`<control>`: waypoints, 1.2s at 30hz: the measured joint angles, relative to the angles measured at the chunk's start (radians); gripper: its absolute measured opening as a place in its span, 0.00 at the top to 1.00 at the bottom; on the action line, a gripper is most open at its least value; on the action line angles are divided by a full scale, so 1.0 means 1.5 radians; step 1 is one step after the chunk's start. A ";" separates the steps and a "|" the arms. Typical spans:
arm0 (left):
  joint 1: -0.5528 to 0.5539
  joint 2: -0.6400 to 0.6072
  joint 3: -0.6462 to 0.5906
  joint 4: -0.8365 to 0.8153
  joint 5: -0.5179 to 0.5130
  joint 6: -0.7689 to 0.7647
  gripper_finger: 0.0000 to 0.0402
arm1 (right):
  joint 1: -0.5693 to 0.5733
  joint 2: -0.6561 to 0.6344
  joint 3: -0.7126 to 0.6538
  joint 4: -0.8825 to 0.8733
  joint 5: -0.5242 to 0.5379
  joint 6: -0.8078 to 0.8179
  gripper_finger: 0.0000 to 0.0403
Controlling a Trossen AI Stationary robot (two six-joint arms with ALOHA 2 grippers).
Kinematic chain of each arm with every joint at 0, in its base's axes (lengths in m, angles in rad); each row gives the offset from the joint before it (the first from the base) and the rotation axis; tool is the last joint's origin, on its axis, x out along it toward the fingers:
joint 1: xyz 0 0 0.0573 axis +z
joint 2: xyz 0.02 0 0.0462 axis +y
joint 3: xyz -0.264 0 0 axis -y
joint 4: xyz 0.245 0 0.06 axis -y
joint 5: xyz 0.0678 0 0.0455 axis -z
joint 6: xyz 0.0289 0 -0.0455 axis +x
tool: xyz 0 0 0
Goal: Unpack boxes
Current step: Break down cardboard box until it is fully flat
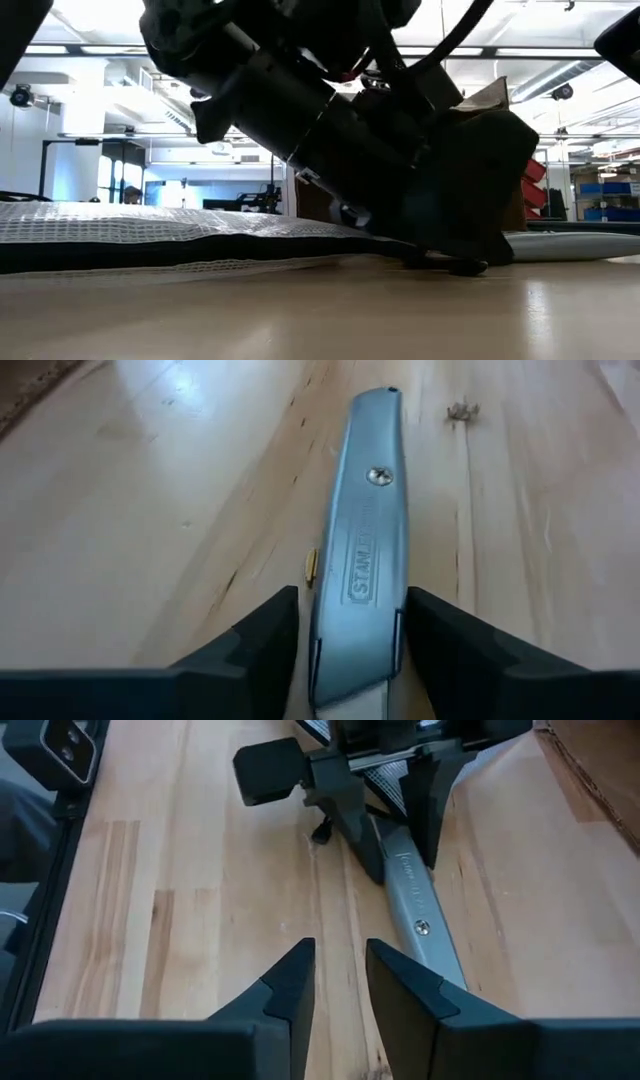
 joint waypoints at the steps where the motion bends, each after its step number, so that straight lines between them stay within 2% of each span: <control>1: 0.000 0.001 0.001 0.000 0.001 0.003 0.60 | 0.000 0.000 0.000 -0.002 0.000 0.004 0.81; 6: 0.000 -0.002 0.001 -0.005 0.013 0.012 0.63 | 0.000 0.000 0.000 0.000 -0.001 0.013 0.84; 11: 0.000 -0.004 0.002 -0.034 0.032 0.011 0.71 | 0.000 0.000 0.000 -0.001 -0.001 0.013 0.88; 16: -0.002 -0.026 -0.001 -0.050 0.021 0.008 0.75 | 0.000 0.000 0.000 -0.001 -0.001 0.013 0.90; 21: -0.016 -0.098 -0.007 -0.116 -0.083 0.073 0.75 | -0.004 -0.003 0.000 -0.006 0.000 0.076 0.93; 24: -0.028 -0.166 -0.005 -0.165 -0.165 0.079 0.75 | -0.004 -0.026 0.001 -0.031 -0.006 0.140 0.95; 28: -0.068 -0.242 -0.010 -0.197 -0.280 0.126 0.75 | 0.002 -0.060 0.005 -0.040 0.006 0.161 0.99; 30: -0.087 -0.276 -0.010 -0.192 -0.332 0.154 0.75 | 0.002 -0.063 0.005 -0.038 0.042 0.151 1.00; 33: -0.114 -0.306 -0.007 -0.180 -0.433 0.202 0.75 | -0.012 -0.047 0.005 -0.004 0.147 0.141 0.99; 36: -0.144 -0.305 -0.008 -0.176 -0.519 0.277 0.75 | -0.046 -0.024 0.005 0.099 0.193 0.126 0.97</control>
